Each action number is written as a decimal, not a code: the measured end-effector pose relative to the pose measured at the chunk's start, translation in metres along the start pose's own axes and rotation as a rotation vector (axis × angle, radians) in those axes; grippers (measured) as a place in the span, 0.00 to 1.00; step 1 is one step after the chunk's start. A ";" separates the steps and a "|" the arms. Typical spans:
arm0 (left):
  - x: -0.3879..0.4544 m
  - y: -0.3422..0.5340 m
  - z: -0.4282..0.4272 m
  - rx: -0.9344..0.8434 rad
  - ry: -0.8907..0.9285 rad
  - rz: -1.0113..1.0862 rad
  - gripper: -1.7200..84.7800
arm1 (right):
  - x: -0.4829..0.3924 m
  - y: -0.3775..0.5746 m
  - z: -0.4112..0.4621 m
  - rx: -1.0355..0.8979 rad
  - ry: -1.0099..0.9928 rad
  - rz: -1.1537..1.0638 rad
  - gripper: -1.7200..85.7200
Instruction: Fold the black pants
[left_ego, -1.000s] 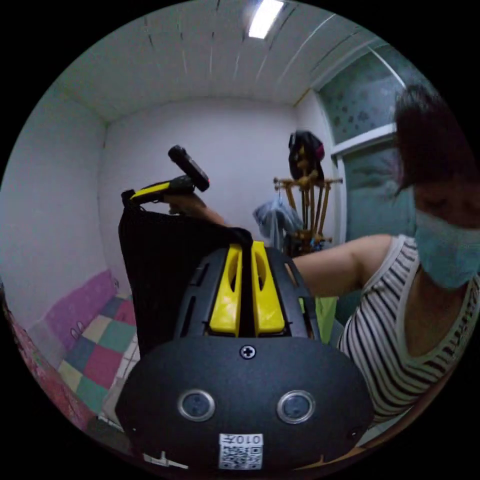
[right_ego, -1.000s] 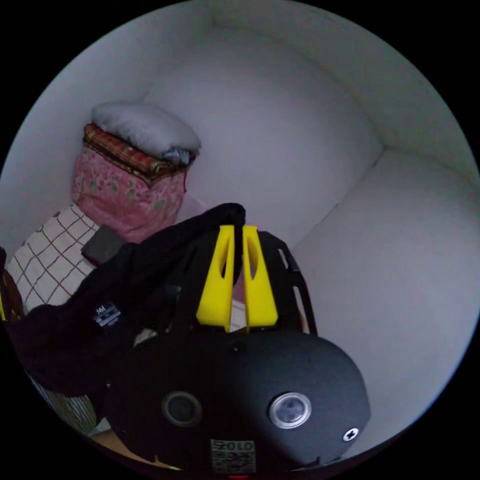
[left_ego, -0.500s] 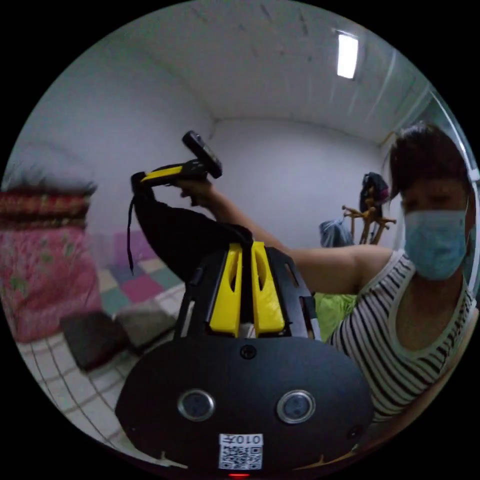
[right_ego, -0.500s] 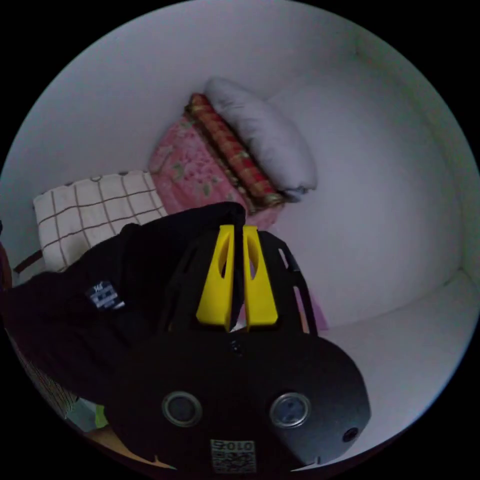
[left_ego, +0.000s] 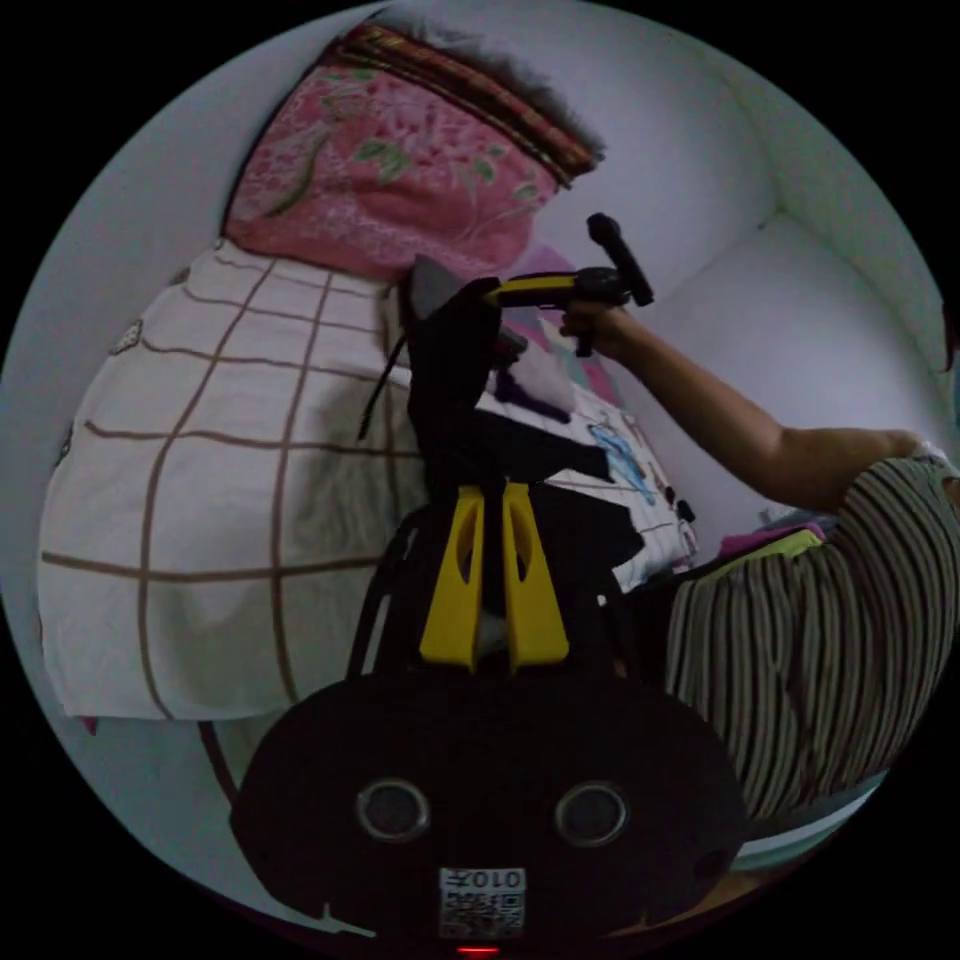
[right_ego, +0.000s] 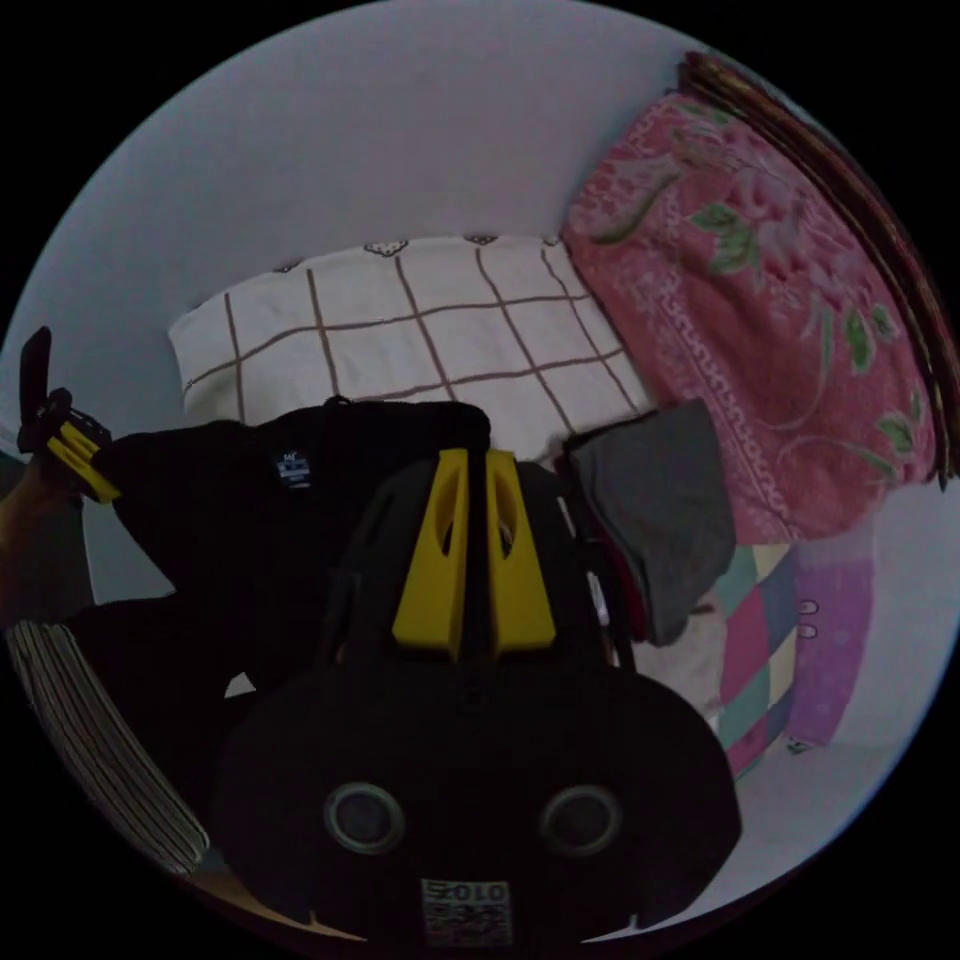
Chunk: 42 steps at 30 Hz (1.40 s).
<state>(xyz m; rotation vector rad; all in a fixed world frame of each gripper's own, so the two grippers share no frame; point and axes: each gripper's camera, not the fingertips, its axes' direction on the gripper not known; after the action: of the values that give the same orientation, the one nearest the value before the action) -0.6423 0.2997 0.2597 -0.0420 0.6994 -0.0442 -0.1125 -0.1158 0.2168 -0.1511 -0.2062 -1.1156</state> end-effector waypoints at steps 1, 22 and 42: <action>-0.007 0.002 -0.001 0.001 -0.001 -0.006 0.05 | -0.008 -0.015 0.007 0.008 0.002 0.006 0.07; -0.160 0.070 0.016 -0.046 -0.301 -0.284 0.05 | -0.054 0.010 0.096 0.208 0.020 0.069 0.14; -0.167 0.122 0.017 -0.048 -0.340 -0.383 0.05 | -0.205 0.463 0.222 -0.295 -0.057 0.645 0.17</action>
<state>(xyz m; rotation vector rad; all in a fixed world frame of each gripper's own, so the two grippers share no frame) -0.7558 0.4314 0.3734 -0.2244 0.3444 -0.3791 0.1982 0.3129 0.3757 -0.4772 -0.0332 -0.4930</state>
